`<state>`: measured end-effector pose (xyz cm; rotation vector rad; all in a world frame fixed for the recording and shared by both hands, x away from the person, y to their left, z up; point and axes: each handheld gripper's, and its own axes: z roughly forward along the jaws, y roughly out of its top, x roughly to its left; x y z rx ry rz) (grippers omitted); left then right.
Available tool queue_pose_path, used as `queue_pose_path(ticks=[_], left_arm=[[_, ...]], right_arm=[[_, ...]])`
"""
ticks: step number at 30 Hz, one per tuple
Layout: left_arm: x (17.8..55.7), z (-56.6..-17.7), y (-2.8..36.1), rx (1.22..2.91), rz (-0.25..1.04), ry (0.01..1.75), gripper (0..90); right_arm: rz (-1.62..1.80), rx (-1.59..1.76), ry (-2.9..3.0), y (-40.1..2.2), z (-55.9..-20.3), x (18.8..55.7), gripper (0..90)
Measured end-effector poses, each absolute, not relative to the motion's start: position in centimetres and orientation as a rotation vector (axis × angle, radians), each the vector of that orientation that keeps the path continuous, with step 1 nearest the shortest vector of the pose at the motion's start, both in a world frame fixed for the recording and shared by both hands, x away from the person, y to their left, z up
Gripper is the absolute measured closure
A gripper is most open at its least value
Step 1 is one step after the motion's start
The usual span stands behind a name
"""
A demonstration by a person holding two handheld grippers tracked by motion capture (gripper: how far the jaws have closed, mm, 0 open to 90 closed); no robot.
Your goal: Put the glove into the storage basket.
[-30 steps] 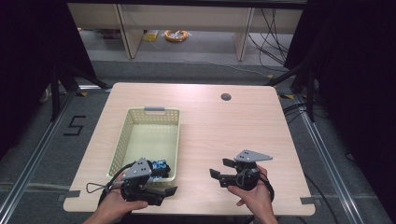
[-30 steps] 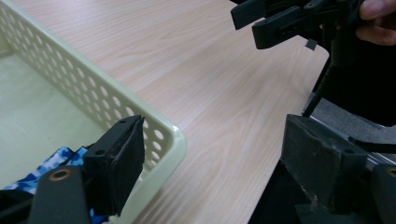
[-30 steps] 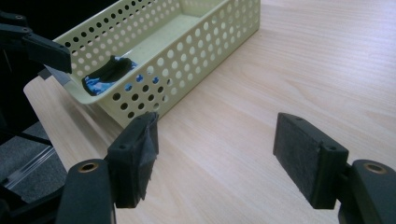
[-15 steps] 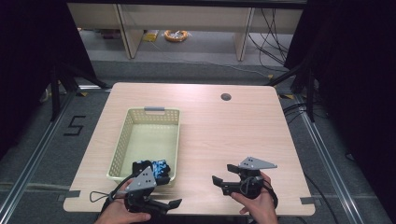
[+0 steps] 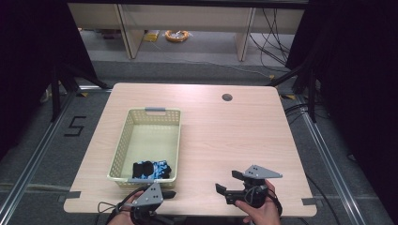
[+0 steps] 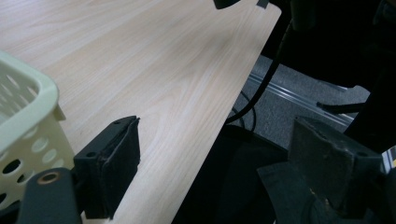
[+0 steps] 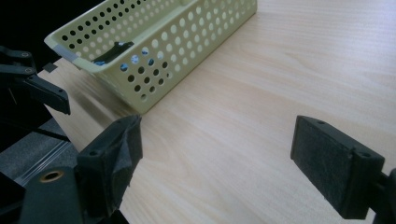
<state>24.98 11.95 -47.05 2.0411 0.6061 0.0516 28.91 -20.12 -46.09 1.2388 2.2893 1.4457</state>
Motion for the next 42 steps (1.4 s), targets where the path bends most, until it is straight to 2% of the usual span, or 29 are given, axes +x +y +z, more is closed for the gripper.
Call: queue_pose_path(ticks=[3, 4, 6, 10, 13, 15, 25, 29, 33, 42], left_arm=[[24.7, -47.7, 11.8, 2.048, 0.041, 0.619, 16.6], [24.9, -47.9, 12.0, 2.078, 0.06, 0.58, 16.6], [24.5, -48.4, 11.8, 2.058, 0.03, 0.623, 16.6], [24.7, -49.1, 12.1, 2.114, 0.077, 0.589, 16.7], [24.4, -49.8, 11.8, 2.09, 0.031, 0.649, 16.8], [24.4, -50.0, 11.9, 2.126, 0.059, 0.634, 16.8], [24.0, -50.5, 12.1, 2.161, 0.086, 0.627, 16.9], [23.7, -50.8, 11.9, 2.144, 0.049, 0.649, 17.0], [23.8, -50.7, 12.0, 2.163, 0.074, 0.607, 17.1], [23.7, -50.8, 11.9, 2.154, 0.063, 0.64, 17.2]], right_arm=[[1.452, 1.309, 2.298, -19.9, -46.4, 28.2, 17.9], [1.438, 1.237, 2.312, -20.2, -46.7, 28.4, 17.9], [1.439, 1.245, 2.311, -20.2, -46.9, 28.1, 17.8], [1.401, 1.249, 2.309, -20.4, -47.3, 27.6, 17.9], [1.42, 1.242, 2.306, -20.4, -47.7, 27.2, 18.0], [1.419, 1.223, 2.336, -20.4, -48.0, 27.1, 17.9], [1.3, 1.267, 2.372, -20.4, -48.3, 25.1, 17.6], [1.245, 1.216, 2.381, -20.5, -48.6, 24.8, 18.1], [1.219, 1.214, 2.391, -20.5, -49.0, 24.4, 18.1], [1.204, 1.182, 2.404, -20.2, -49.3, 24.3, 18.1]])
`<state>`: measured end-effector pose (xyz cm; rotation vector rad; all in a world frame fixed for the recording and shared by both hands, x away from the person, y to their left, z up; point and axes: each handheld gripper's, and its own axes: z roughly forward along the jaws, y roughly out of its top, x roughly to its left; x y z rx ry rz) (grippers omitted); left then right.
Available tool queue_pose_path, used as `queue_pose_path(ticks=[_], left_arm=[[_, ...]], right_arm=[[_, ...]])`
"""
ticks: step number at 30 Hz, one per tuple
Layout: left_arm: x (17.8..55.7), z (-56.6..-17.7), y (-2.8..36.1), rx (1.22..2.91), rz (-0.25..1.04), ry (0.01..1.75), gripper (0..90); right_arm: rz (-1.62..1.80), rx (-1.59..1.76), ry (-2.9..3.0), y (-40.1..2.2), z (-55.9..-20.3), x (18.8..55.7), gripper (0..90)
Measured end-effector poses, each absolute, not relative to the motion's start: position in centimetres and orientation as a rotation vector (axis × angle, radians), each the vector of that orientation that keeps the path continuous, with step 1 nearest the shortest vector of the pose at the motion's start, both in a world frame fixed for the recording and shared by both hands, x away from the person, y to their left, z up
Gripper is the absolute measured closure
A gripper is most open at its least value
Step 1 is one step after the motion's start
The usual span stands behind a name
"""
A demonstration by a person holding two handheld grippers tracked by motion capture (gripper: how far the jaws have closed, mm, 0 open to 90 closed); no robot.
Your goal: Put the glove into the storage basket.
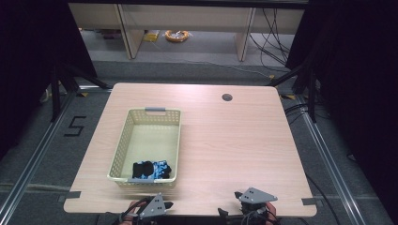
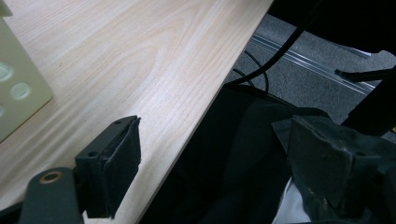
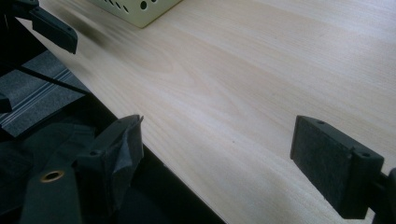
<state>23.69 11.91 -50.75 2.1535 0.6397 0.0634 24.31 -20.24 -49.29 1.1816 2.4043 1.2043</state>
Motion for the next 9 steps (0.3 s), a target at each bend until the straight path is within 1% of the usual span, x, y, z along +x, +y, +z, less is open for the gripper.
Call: queue_pose_path(ticks=[1, 3, 6, 7, 9], left_arm=[[23.69, -50.76, 11.9, 2.148, 0.06, 0.646, 17.2], [24.01, -50.68, 12.13, 2.177, 0.092, 0.604, 17.2], [23.97, -50.69, 12.09, 2.159, 0.086, 0.616, 17.2], [23.83, -50.74, 12.02, 2.149, 0.074, 0.652, 17.2], [23.94, -50.75, 12.09, 2.162, 0.083, 0.648, 17.3]], right_arm=[[1.198, 1.206, 2.412, -20.2, -49.23, 24.21, 18.1], [1.197, 1.183, 2.412, -20.31, -49.28, 24.34, 18.1], [1.188, 1.187, 2.408, -20.36, -49.29, 24.35, 18.1], [1.194, 1.184, 2.402, -20.34, -49.35, 24.38, 18.2], [1.178, 1.185, 2.41, -20.4, -49.33, 24.4, 18.4]])
